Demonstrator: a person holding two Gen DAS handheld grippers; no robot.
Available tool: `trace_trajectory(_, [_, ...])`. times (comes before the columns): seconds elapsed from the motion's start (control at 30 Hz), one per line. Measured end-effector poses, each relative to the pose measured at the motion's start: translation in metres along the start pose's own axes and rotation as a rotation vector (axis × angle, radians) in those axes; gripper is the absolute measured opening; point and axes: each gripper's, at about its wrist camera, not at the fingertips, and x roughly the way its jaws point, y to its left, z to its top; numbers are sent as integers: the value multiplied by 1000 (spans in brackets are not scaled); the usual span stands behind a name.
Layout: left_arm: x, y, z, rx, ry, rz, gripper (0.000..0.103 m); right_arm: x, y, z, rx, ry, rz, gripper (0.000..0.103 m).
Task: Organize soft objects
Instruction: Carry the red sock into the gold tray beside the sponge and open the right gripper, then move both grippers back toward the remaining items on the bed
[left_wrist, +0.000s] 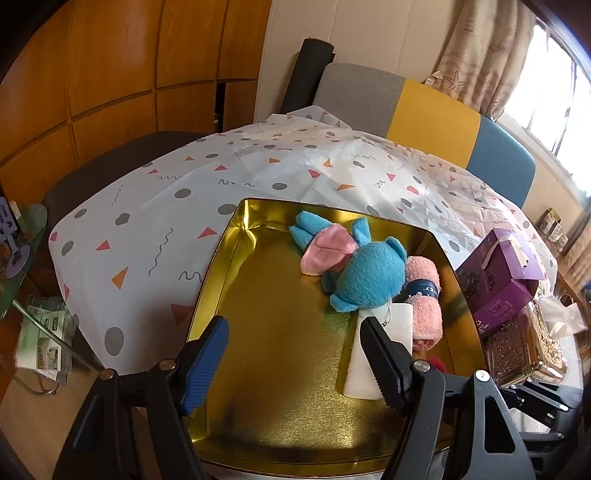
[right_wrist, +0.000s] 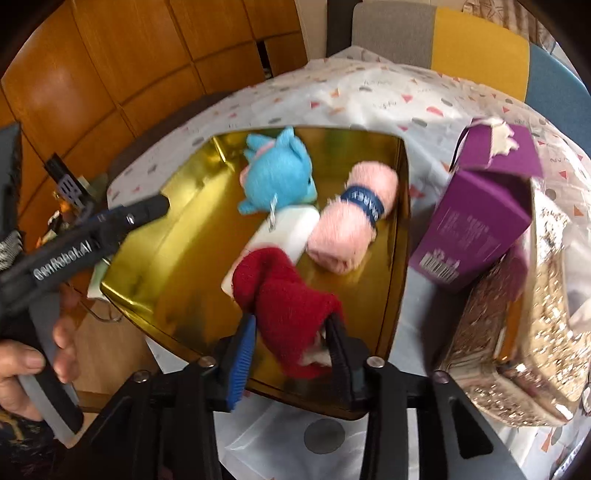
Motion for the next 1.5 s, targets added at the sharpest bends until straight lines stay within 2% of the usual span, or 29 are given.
trace_trajectory(0.2, [-6, -11, -2, 36, -22, 2, 74, -6, -3, -8, 5, -25, -23, 50])
trace_trajectory(0.33, [-13, -18, -2, 71, -47, 3, 74, -17, -4, -7, 13, -50, -44, 50])
trace_trajectory(0.63, [-21, -30, -3, 109, -57, -4, 74, -54, -15, -9, 16, -163, -68, 51])
trace_trajectory(0.9, [-23, -39, -5, 139, -58, -8, 77, -93, -44, -15, 63, -257, -101, 51])
trace_trajectory(1.1, [-25, -48, -7, 168, -61, -12, 77, -121, -88, -25, 160, -312, -167, 51])
trace_trajectory(1.27, [-29, -59, -5, 202, -68, -25, 77, -145, -141, -37, 293, -359, -243, 50])
trace_trajectory(1.5, [-42, -82, 8, 236, -91, -94, 77, -180, -238, -71, 534, -419, -434, 51])
